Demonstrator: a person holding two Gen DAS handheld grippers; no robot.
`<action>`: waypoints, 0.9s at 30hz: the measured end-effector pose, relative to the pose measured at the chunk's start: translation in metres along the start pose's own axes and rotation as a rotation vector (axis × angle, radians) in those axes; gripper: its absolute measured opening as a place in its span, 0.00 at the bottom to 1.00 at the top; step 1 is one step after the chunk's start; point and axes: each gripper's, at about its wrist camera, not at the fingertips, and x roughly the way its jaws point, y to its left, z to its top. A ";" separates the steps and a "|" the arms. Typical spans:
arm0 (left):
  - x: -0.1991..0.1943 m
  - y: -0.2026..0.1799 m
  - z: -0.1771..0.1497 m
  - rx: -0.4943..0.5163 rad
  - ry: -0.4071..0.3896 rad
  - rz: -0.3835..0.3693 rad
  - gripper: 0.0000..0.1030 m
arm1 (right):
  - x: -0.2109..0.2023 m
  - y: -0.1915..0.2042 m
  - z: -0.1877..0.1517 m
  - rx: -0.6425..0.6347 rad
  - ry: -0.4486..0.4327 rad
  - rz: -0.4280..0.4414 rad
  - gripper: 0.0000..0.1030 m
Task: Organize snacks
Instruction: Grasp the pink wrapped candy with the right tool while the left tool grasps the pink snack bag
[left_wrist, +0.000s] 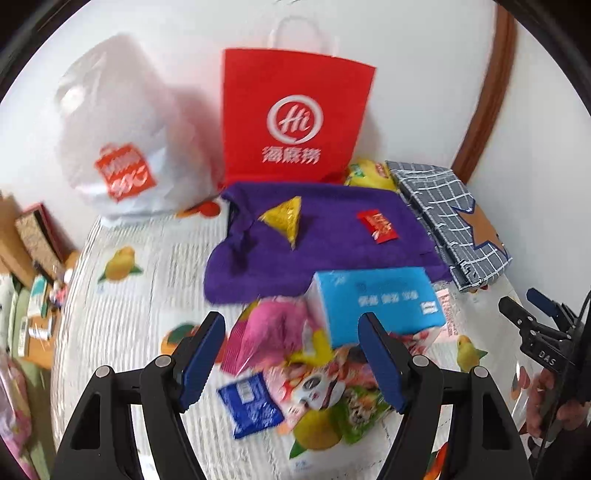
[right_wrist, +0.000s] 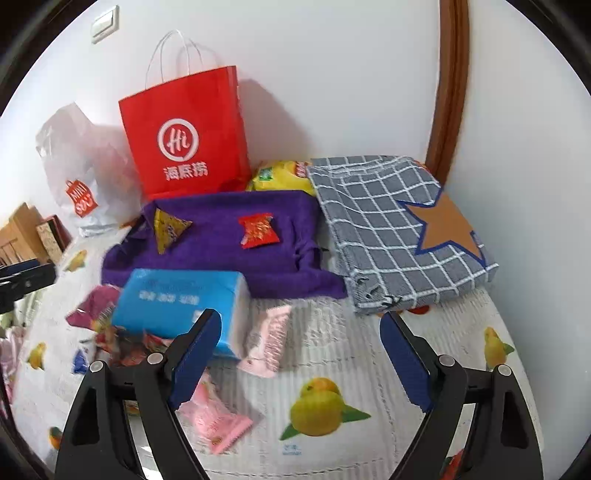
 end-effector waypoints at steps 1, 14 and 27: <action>0.001 0.005 -0.004 -0.019 0.008 0.001 0.71 | 0.003 0.000 -0.003 -0.008 0.003 -0.001 0.84; 0.012 0.034 -0.030 -0.081 0.036 0.102 0.71 | 0.089 0.010 -0.021 0.006 0.187 0.146 0.53; 0.017 0.034 -0.034 -0.114 0.054 0.050 0.71 | 0.082 0.004 -0.032 -0.031 0.238 0.256 0.18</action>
